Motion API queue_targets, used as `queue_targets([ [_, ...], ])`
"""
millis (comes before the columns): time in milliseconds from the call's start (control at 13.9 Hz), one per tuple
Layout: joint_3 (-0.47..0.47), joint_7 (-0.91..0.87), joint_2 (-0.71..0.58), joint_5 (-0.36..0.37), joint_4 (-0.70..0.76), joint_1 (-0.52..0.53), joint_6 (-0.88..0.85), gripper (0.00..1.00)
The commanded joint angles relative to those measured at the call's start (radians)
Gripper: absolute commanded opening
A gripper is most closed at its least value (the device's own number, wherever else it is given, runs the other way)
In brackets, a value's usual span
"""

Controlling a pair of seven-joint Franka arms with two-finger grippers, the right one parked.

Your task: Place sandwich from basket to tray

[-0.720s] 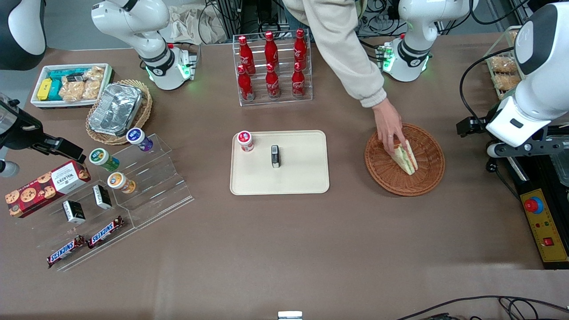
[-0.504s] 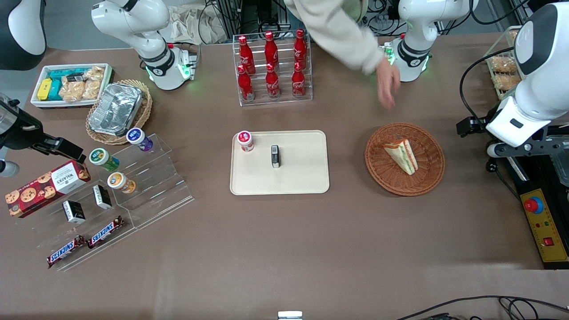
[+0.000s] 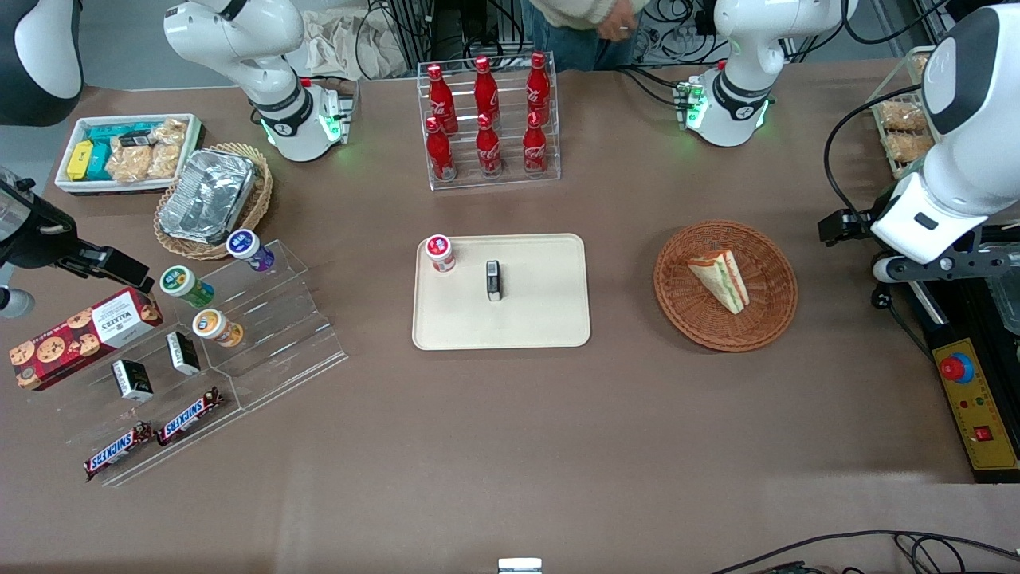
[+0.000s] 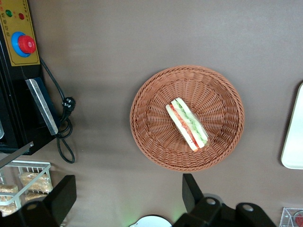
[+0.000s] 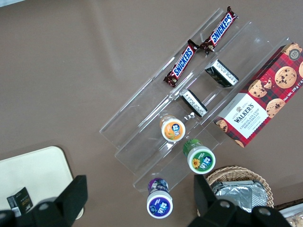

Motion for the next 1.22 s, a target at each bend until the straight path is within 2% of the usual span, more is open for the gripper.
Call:
queue_targets([
  [0, -0.012, -0.012, 0.012, 0.004, 0.015, 0.010, -0.012, 0.99],
  [288, -0.011, -0.015, -0.005, 0.002, -0.038, 0.018, 0.012, 0.99],
  [720, -0.011, -0.018, -0.138, -0.006, -0.299, 0.019, 0.204, 0.99],
  [864, -0.006, -0.015, -0.143, -0.073, -0.311, 0.029, 0.207, 0.99],
  [936, -0.009, -0.015, -0.146, -0.084, -0.331, 0.054, 0.221, 0.99],
  [1152, -0.011, -0.015, -0.247, -0.084, -0.542, 0.058, 0.426, 0.99],
])
